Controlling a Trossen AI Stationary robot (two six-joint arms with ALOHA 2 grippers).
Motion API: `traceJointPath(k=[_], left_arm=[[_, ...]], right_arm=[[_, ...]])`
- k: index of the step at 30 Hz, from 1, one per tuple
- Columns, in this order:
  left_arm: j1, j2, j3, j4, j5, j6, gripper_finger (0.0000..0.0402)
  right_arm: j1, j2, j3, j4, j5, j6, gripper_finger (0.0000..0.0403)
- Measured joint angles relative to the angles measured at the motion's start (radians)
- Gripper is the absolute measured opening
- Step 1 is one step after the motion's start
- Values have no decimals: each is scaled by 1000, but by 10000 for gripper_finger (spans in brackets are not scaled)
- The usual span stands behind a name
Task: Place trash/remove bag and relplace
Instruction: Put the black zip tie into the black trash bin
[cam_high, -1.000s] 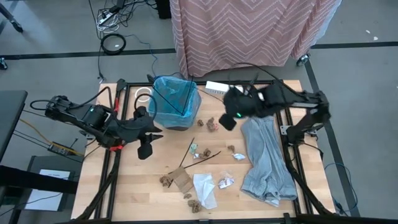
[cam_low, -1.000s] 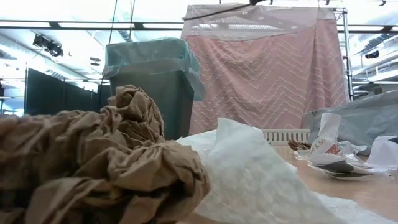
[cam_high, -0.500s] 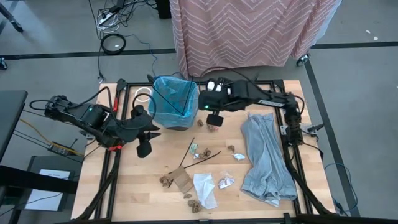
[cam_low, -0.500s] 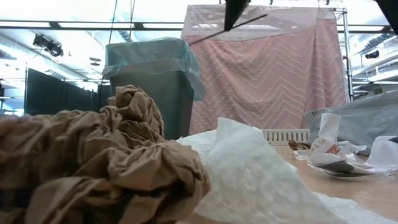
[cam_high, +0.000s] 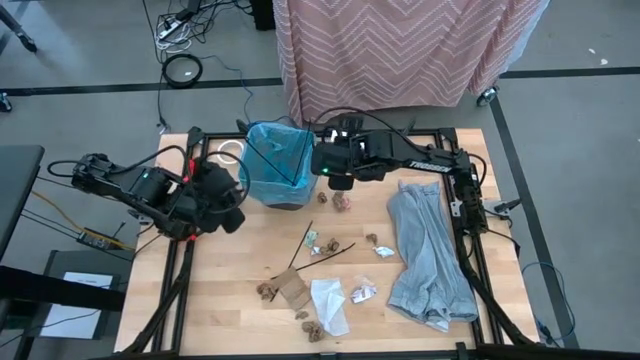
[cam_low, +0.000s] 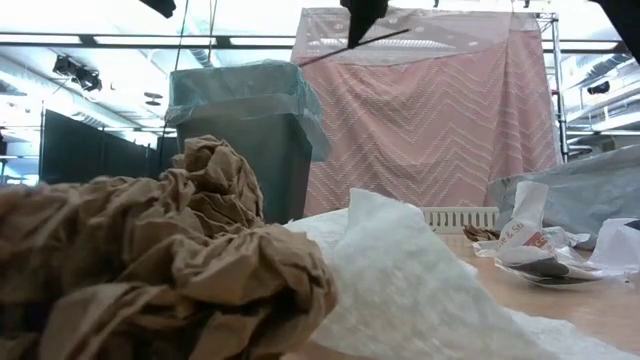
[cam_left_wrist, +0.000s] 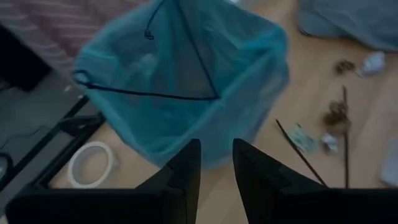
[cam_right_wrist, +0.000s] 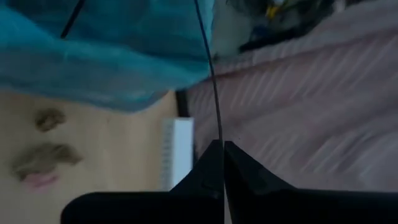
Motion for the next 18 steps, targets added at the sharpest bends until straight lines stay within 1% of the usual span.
traceJointPath(k=[3, 7, 13, 18], left_arm=[[1, 0, 0, -5, -48, -26, 101], [1, 0, 0, 23, -90, -47, 101], [1, 0, 0, 58, -96, -48, 101], [1, 0, 0, 83, -96, -48, 101]], right_arm=[[1, 2, -10, 86, 31, -119, 0], [0, 7, -10, 134, 29, -257, 0], [0, 41, -9, 177, 42, -472, 0], [0, 102, -11, 211, 108, -618, 0]])
